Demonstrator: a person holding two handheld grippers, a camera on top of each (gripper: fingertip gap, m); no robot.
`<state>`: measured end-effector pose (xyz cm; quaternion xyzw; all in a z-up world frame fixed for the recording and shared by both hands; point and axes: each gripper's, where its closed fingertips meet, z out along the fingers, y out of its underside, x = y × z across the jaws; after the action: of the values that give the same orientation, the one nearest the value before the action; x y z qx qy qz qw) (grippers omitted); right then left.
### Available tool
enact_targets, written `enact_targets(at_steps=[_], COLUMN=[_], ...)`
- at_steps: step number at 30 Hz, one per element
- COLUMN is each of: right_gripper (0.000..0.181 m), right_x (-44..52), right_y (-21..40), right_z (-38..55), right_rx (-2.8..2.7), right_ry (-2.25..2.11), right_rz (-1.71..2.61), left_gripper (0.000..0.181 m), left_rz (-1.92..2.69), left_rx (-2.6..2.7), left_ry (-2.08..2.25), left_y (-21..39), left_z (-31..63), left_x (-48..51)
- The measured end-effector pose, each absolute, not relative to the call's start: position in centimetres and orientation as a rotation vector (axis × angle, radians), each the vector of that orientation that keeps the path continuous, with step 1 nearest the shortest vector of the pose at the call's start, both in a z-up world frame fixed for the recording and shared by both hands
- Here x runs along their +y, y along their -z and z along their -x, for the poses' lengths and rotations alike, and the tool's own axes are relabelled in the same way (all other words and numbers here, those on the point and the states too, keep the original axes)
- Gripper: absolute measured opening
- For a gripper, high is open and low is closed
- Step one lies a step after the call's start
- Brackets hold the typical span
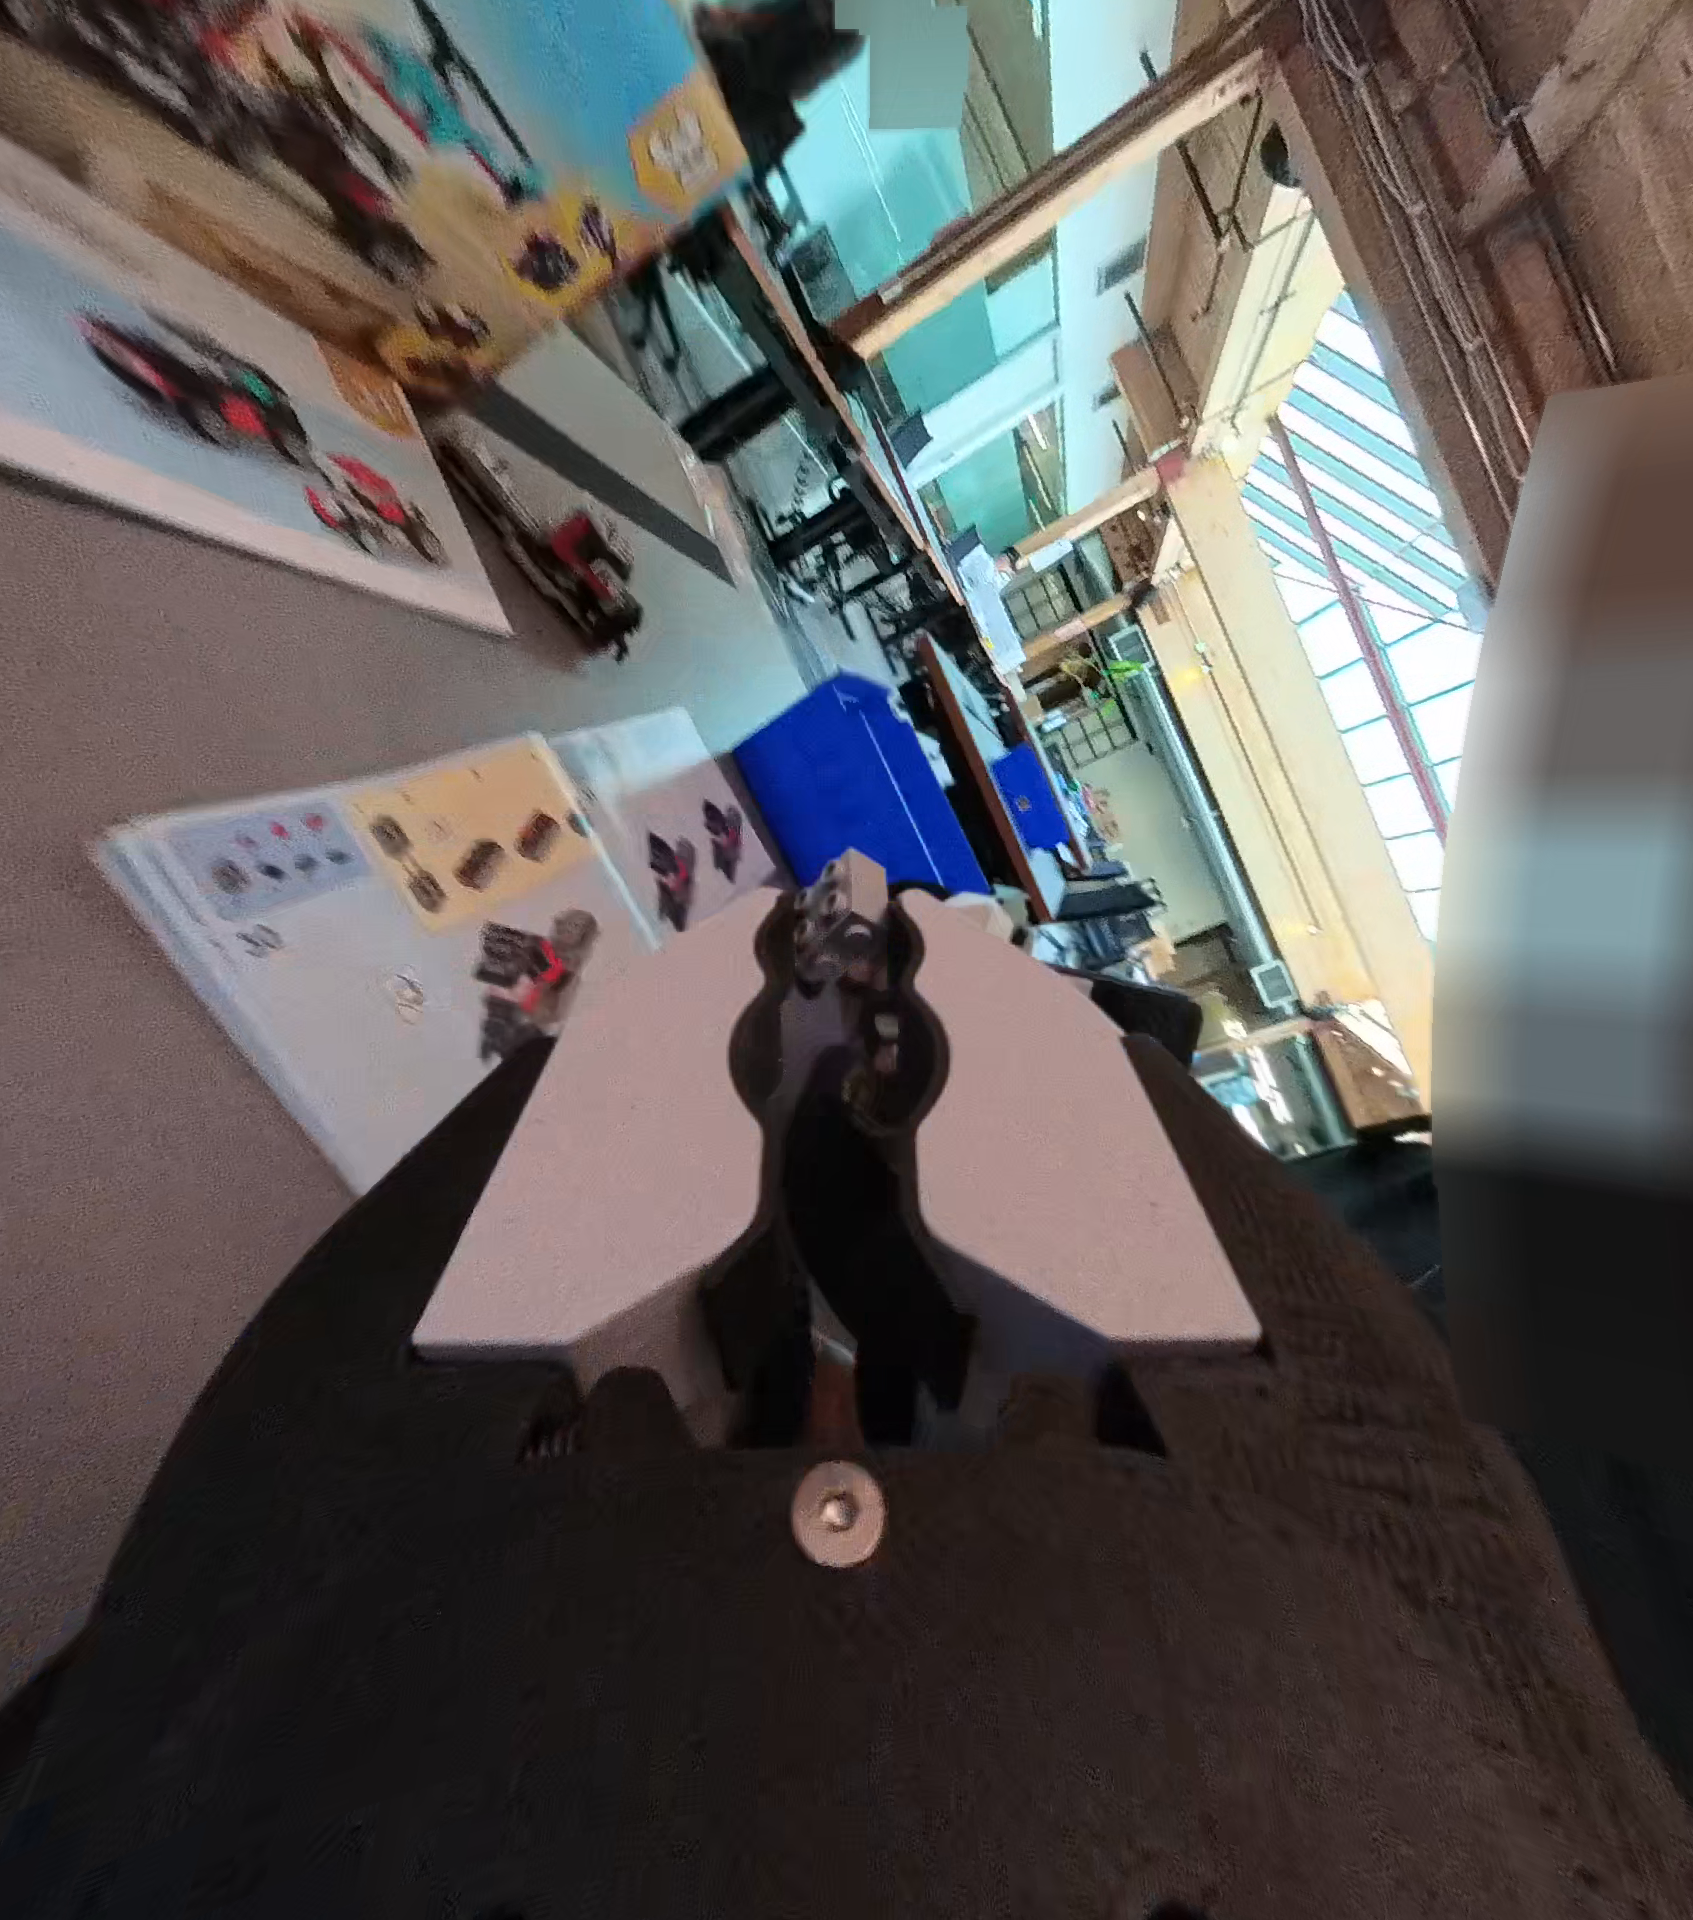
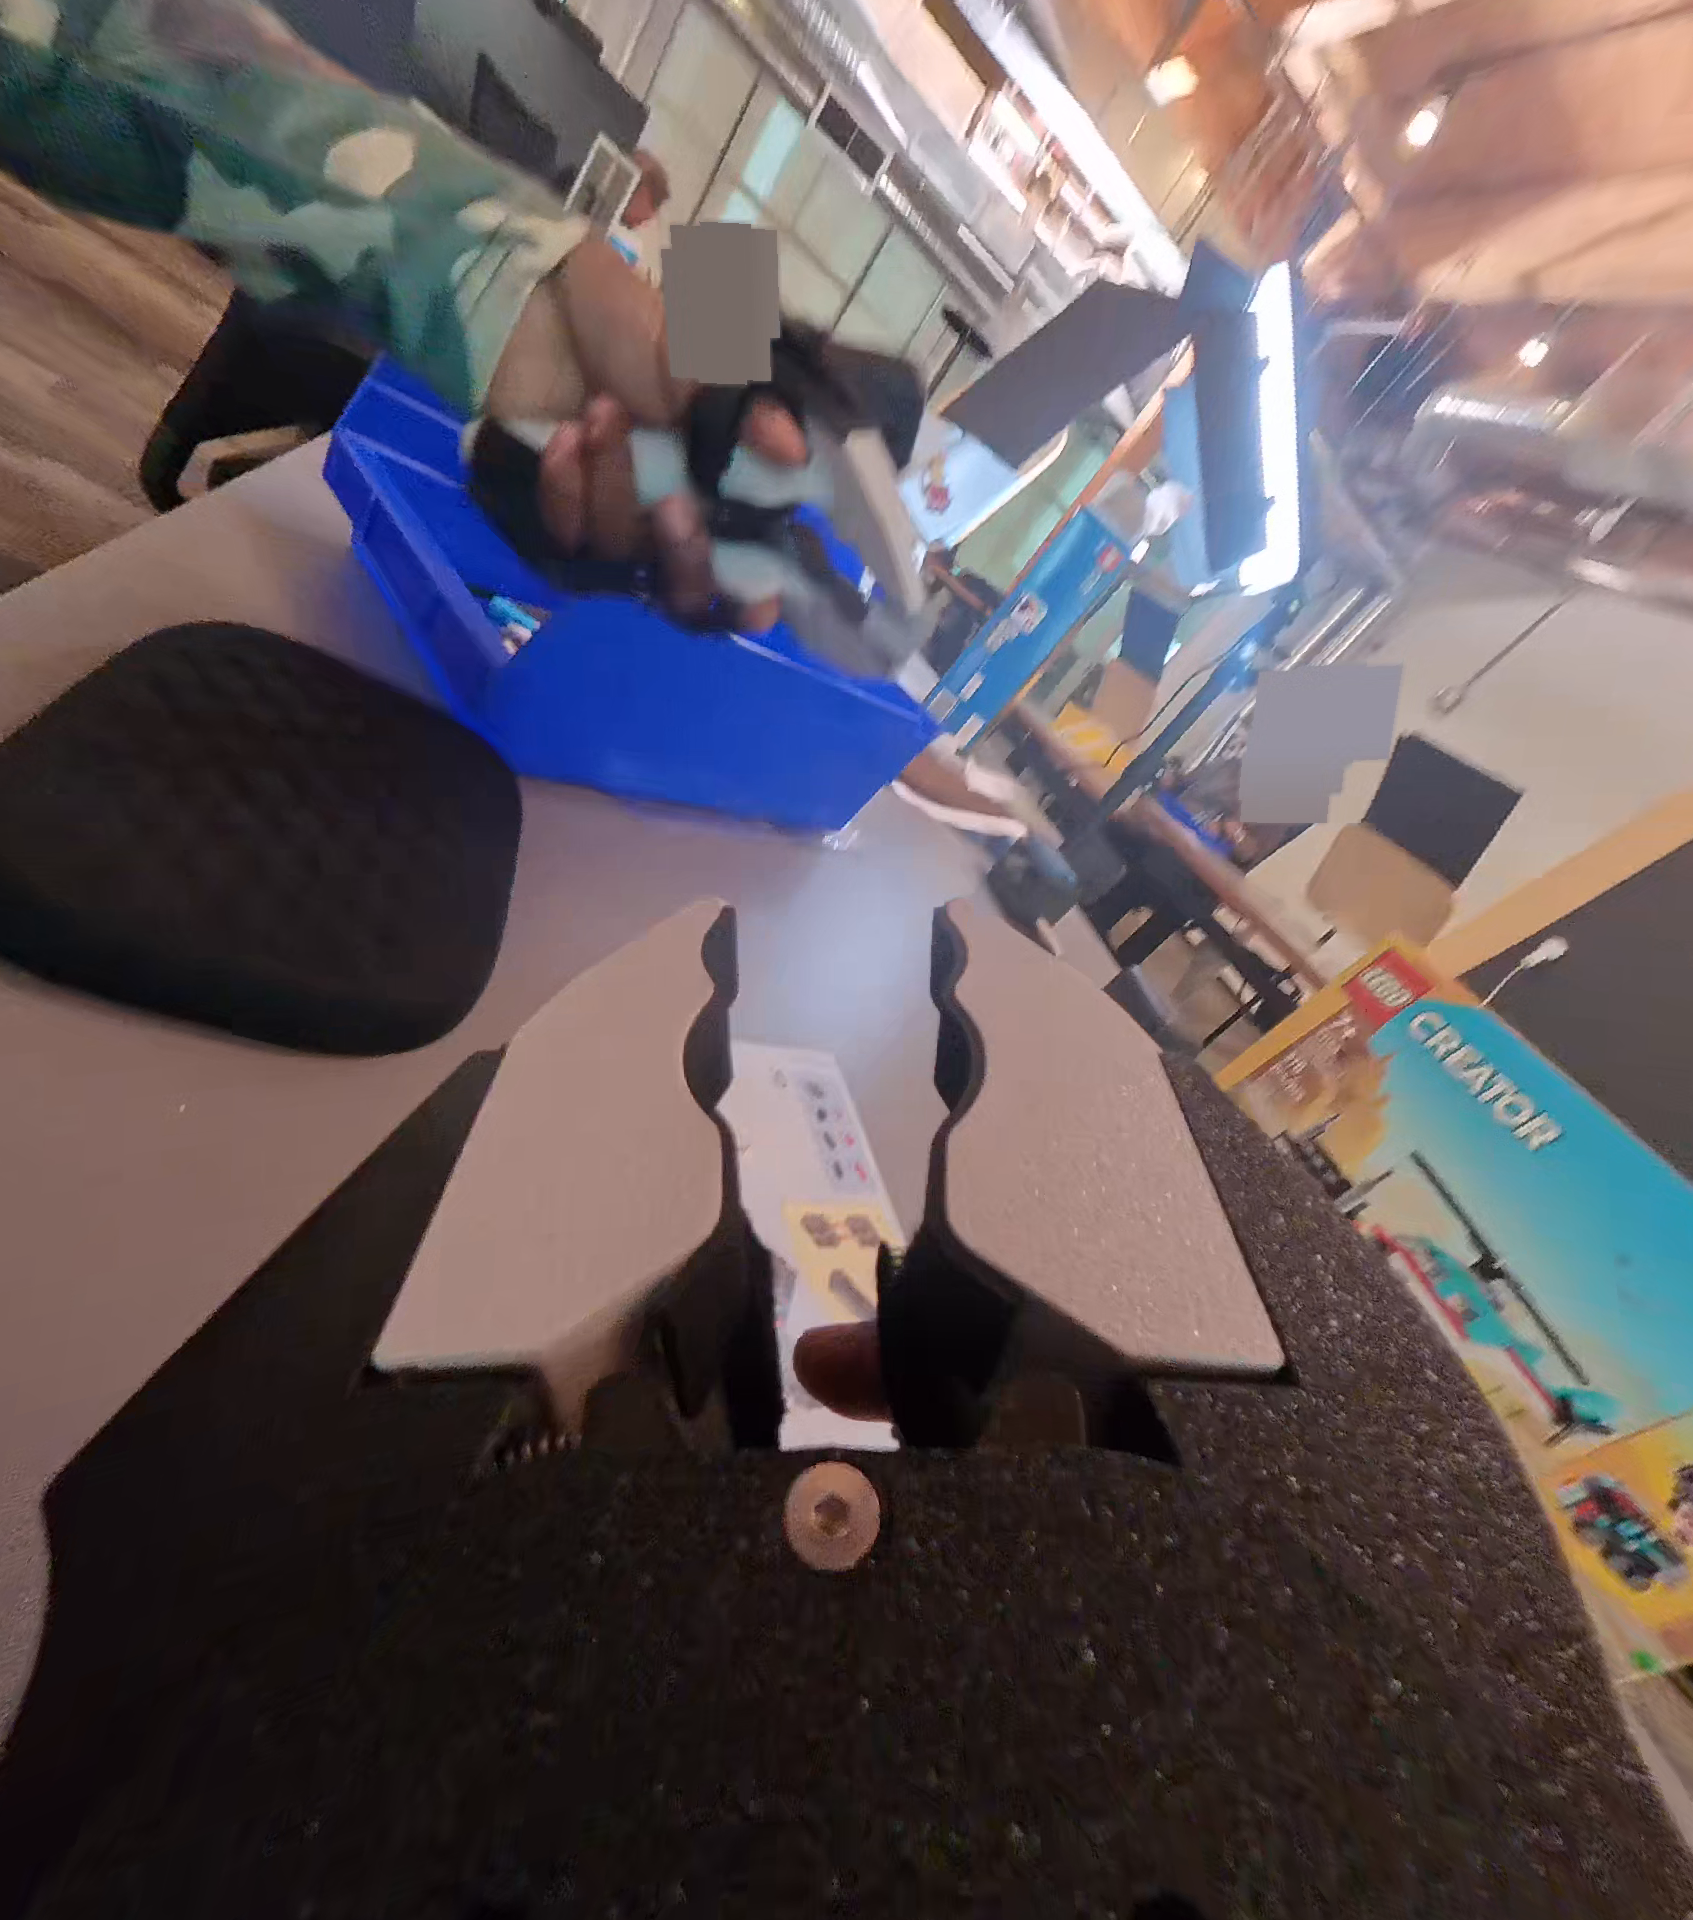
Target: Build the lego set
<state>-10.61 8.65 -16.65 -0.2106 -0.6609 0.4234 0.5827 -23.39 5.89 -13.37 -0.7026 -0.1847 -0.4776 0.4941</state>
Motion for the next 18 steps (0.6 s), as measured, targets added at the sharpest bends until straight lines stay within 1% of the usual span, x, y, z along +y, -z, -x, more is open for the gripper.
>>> enact_targets(at_steps=[3, 5, 12, 15, 17, 18], right_gripper=[0.038, 0.039, 0.038, 0.031, 0.020, 0.019], right_x=[7.9, 7.8, 7.0, 7.0, 7.3, 7.4], right_y=[15.7, 15.7, 15.9, 16.4, 16.3, 16.1], right_z=[10.1, 10.2, 10.2, 10.3, 10.3, 10.2], right_rx=[-1.516, -1.521, -1.541, -1.568, -1.562, -1.555], right_ry=[-0.989, -0.956, -0.777, -0.736, -0.728, -0.752], right_rz=[0.436, 0.436, 0.325, 0.311, 0.325, 0.337], left_gripper=[0.017, 0.017, 0.016, 0.017, 0.017, 0.017], left_rz=[1.753, 1.808, 1.865, 1.867, 1.866, 1.855], left_rx=[-0.453, -0.417, -0.345, -0.329, -0.324, -0.317], left_ry=[1.369, 1.399, 1.492, 1.526, 1.544, 1.552], left_y=[15.5, 16.2, 16.4, 16.7, 16.8, 16.7], left_z=[17.0, 14.4, 9.5, 8.6, 8.3, 8.2], left_x=[6.8, 7.2, 8.3, 8.5, 8.7, 8.7])
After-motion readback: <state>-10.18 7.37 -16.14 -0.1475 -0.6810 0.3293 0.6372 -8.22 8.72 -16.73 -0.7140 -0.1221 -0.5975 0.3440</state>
